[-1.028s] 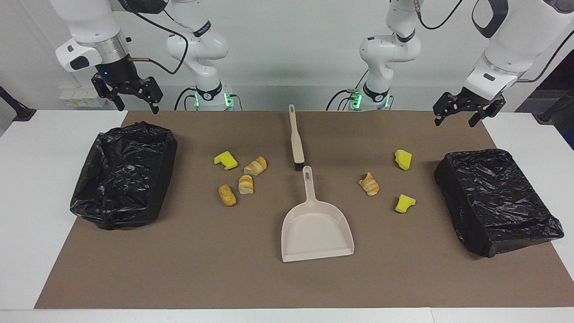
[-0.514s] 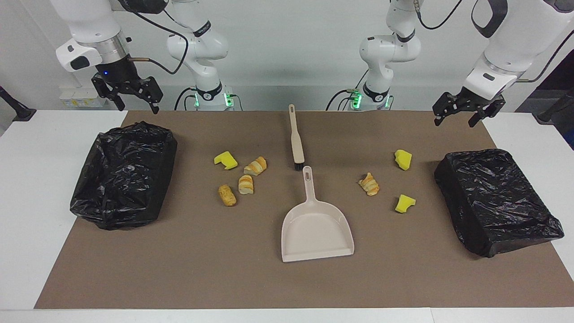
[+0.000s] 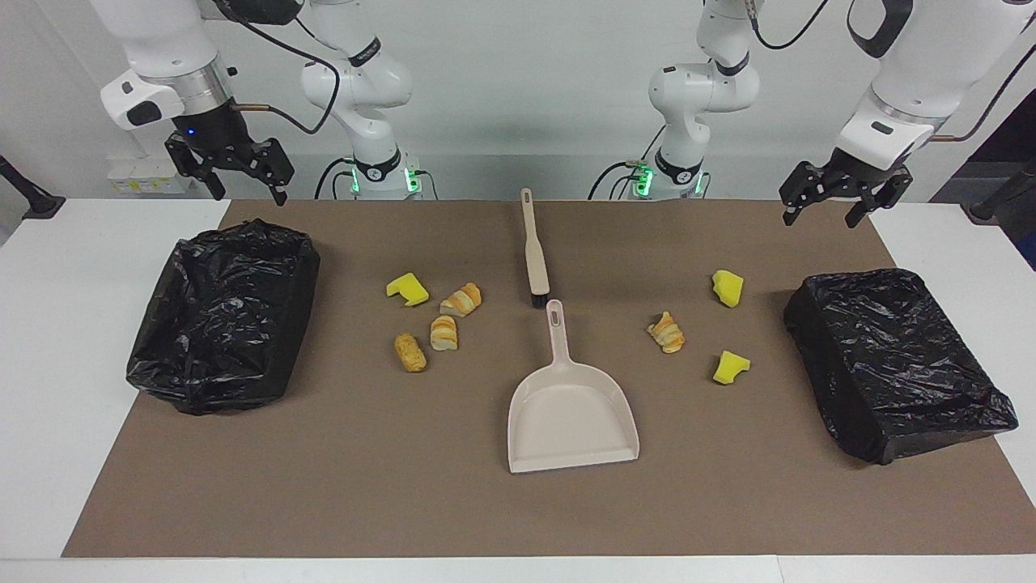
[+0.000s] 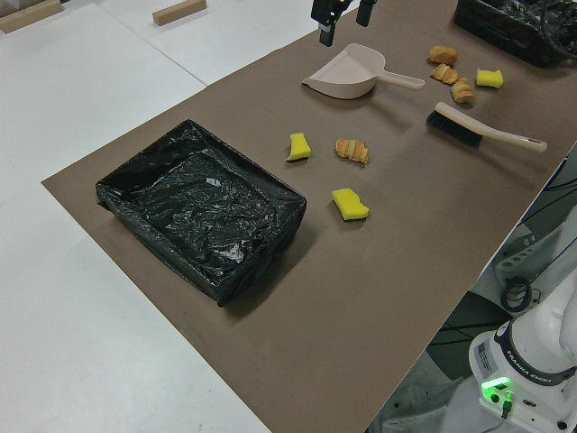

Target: Sweep and dump trash in bin

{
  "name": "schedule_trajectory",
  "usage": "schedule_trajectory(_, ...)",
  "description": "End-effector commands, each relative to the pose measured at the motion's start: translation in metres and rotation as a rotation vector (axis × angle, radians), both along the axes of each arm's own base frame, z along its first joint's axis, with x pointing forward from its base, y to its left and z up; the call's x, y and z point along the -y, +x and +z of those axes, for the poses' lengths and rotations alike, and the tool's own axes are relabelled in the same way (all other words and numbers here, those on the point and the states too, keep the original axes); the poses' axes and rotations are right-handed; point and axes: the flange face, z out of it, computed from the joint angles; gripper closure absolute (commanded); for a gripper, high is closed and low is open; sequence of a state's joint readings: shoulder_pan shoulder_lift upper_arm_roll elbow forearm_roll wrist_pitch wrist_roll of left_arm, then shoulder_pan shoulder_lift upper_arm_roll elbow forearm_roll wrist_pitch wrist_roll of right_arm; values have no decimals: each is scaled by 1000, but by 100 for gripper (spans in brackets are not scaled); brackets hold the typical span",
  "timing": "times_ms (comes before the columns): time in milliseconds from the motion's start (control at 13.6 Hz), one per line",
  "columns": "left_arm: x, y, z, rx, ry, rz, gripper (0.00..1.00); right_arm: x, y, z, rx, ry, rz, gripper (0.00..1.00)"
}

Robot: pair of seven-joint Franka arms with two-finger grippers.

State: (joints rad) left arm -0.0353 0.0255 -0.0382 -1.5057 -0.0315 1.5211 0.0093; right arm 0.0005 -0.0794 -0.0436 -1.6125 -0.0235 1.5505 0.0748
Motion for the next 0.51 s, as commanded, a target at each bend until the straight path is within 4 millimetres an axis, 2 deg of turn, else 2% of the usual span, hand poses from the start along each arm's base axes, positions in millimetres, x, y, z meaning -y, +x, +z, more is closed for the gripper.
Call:
schedule_trajectory(0,4,-3,-4,22,-35,24,0,3,-6,0,14,3,22,0)
schedule_trajectory(294,10,-4,-22,10,-34,11,0,4,-6,0,11,3,20,0)
schedule_trajectory(441,21,-2,-24,24,-36,-7,0,4,-7,0,11,3,19,0)
